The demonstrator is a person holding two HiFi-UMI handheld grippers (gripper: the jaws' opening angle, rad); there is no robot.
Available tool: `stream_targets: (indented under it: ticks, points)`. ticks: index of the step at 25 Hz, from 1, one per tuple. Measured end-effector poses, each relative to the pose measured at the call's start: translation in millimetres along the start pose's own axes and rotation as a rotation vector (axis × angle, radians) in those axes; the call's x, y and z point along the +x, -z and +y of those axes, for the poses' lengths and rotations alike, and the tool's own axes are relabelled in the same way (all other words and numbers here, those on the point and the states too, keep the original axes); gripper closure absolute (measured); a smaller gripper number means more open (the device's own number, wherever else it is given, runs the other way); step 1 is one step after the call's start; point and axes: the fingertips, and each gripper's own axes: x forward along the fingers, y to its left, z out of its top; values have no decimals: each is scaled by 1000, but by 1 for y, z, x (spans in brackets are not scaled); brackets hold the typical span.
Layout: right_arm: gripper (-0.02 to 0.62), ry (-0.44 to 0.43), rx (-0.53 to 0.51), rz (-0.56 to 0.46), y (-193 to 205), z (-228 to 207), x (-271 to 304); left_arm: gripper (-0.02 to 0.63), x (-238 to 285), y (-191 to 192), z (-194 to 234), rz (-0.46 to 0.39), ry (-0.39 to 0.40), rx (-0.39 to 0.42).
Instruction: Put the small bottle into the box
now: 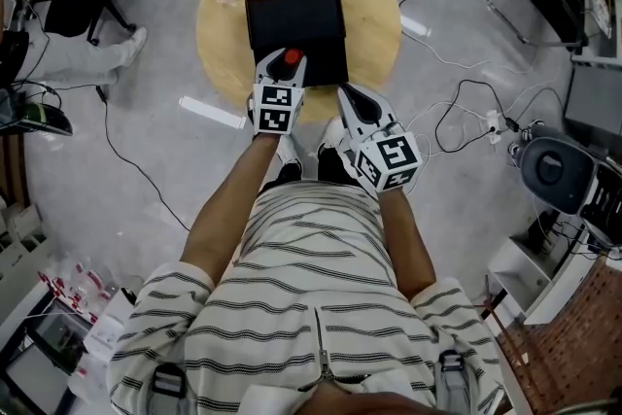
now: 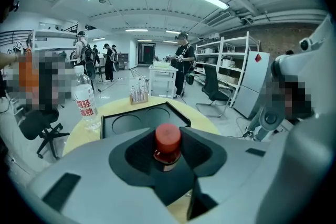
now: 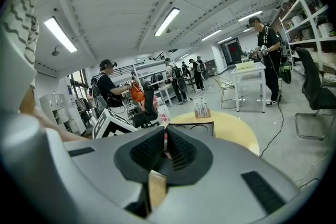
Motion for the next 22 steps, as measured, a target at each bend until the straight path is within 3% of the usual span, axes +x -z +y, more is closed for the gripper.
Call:
stream_targets:
  ticks: [22]
  points:
    - [566,-4,14,21,11,-4,-1,451,34,48,5,109,-15,-35]
